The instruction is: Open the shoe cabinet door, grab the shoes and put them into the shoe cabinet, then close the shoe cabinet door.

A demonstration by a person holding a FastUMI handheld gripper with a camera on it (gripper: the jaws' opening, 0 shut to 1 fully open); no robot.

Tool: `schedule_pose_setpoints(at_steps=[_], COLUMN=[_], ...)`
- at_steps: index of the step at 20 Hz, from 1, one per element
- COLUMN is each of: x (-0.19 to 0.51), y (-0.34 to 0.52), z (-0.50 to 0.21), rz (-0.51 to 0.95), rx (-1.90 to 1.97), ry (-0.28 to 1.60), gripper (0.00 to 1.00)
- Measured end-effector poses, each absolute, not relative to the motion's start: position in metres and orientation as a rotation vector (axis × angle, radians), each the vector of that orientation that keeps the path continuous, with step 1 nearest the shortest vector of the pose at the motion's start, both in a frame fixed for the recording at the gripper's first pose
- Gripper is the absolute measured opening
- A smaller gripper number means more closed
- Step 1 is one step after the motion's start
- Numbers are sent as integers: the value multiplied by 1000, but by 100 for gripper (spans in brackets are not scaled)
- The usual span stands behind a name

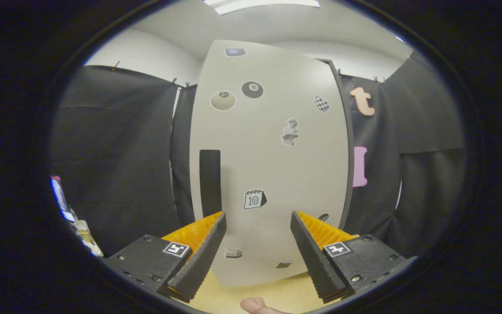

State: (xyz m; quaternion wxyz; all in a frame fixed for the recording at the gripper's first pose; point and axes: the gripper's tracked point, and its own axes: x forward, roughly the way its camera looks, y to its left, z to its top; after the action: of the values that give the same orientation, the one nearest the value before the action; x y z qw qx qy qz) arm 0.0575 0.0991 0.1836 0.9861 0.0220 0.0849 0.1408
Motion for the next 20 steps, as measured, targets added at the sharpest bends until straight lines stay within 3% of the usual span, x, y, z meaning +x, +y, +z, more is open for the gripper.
schedule_pose_setpoints(at_steps=[6,11,20], x=[3,-44,-123], y=[88,42,33], z=[191,193,176], rz=[220,6,73], rx=[73,-2,44], ry=[142,89,85], gripper=[97,97,97])
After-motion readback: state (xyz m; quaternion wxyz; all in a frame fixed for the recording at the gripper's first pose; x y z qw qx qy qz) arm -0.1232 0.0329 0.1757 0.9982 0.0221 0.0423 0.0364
